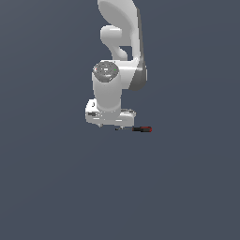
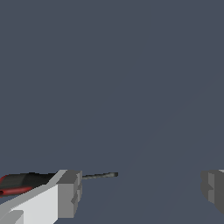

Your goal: Pick up the object and move it to a goal position.

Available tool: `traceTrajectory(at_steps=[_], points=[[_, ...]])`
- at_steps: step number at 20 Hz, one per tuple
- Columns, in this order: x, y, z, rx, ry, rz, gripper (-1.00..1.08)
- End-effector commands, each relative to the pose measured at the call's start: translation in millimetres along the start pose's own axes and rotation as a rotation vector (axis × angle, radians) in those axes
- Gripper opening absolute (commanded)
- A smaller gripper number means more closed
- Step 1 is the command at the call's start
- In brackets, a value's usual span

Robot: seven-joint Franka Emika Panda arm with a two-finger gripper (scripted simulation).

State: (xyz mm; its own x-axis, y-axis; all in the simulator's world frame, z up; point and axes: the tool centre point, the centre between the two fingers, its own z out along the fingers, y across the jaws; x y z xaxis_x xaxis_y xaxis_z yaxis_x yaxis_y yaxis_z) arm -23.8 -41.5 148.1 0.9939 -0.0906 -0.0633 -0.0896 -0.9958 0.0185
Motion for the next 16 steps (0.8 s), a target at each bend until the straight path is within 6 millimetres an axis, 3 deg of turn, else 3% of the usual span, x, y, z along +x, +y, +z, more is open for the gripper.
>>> traceTrajectory(at_steps=[1, 16], points=[[-1.0, -2.9, 1.9, 0.001, 0.001, 0.026, 1.0], [-13.6, -33.3, 22.1, 0.014, 0.01, 0.328, 1.0]])
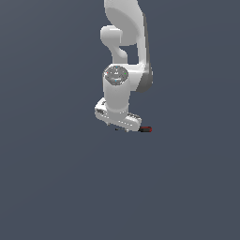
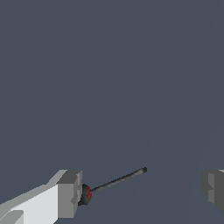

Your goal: Pick up the object and move it to a goal position.

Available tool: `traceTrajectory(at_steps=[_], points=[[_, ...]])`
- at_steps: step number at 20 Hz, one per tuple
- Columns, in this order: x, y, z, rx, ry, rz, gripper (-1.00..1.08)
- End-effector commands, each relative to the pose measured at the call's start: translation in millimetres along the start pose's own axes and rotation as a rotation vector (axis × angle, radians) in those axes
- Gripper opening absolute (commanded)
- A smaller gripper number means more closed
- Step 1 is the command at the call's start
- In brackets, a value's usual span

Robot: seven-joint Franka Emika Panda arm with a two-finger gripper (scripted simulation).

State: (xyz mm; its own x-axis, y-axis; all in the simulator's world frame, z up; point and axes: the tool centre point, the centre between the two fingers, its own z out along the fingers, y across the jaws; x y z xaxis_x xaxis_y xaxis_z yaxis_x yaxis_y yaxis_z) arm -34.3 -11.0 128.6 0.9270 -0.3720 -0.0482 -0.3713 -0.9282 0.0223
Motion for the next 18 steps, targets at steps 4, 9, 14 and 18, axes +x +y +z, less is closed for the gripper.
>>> traceTrajectory(at_steps=[4, 9, 14, 18], points=[[-9.5, -10.0, 8.6, 0.005, 0.003, 0.133, 1.0], [-18.3, -18.4, 16.1, 0.01, 0.006, 0.254, 1.0], [-27.2, -26.1, 23.5, 0.015, 0.009, 0.374, 1.0], [-34.5, -31.9, 29.2, 0.018, 0.011, 0.471, 1.0]])
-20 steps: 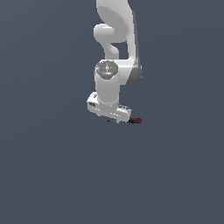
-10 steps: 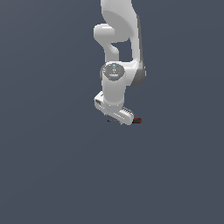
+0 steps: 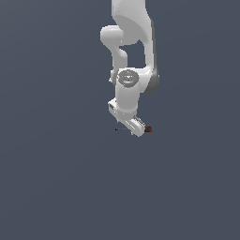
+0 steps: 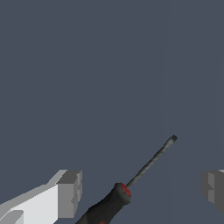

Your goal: Pick up the object and move it to a goal position.

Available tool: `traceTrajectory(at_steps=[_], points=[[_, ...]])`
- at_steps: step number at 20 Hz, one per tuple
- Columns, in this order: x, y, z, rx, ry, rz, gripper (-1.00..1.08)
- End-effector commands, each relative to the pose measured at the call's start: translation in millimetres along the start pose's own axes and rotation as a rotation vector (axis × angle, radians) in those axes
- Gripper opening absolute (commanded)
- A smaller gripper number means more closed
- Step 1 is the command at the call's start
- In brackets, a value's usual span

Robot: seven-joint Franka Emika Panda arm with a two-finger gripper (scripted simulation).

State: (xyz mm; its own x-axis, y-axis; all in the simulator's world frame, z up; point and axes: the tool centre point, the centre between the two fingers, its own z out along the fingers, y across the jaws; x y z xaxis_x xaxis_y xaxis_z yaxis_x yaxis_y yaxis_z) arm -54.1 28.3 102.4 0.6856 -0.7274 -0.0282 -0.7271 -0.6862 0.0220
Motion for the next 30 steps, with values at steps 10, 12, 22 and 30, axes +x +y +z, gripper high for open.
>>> traceTrajectory(at_steps=[10, 12, 22, 30], points=[[-25.5, -4.2, 15.8, 0.011, 0.006, 0.282, 1.0], [-29.8, -4.6, 18.5, 0.013, 0.008, 0.331, 1.0], [-50.5, -5.4, 30.8, 0.023, 0.014, 0.571, 1.0], [-61.2, -4.9, 37.0, 0.029, 0.017, 0.702, 1.0]])
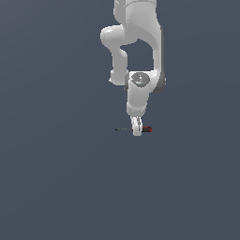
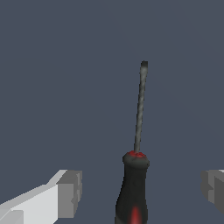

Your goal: Pick up the object and move it to a goal position.

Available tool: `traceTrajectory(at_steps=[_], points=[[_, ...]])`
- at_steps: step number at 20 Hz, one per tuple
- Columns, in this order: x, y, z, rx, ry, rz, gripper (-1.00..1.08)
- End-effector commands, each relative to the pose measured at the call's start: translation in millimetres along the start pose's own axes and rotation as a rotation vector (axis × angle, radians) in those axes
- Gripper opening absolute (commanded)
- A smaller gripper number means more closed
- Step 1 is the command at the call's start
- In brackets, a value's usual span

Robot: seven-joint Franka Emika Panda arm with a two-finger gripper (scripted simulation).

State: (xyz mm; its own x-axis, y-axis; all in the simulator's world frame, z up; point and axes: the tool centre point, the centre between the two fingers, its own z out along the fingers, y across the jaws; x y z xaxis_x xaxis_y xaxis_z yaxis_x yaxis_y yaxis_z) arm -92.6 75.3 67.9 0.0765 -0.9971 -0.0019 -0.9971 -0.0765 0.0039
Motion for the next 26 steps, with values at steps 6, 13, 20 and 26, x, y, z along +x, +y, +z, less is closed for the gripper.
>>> traceTrajectory(at_steps=[6, 13, 20, 26], points=[[-3.8, 3.7, 2.9, 0.004, 0.002, 0.067, 1.0], [-4.1, 4.0, 5.6, 0.004, 0.002, 0.069, 1.0], [-4.0, 4.8, 31.5, 0.004, 0.002, 0.071, 1.0], [-4.1, 4.7, 51.0, 0.004, 0.002, 0.073, 1.0]])
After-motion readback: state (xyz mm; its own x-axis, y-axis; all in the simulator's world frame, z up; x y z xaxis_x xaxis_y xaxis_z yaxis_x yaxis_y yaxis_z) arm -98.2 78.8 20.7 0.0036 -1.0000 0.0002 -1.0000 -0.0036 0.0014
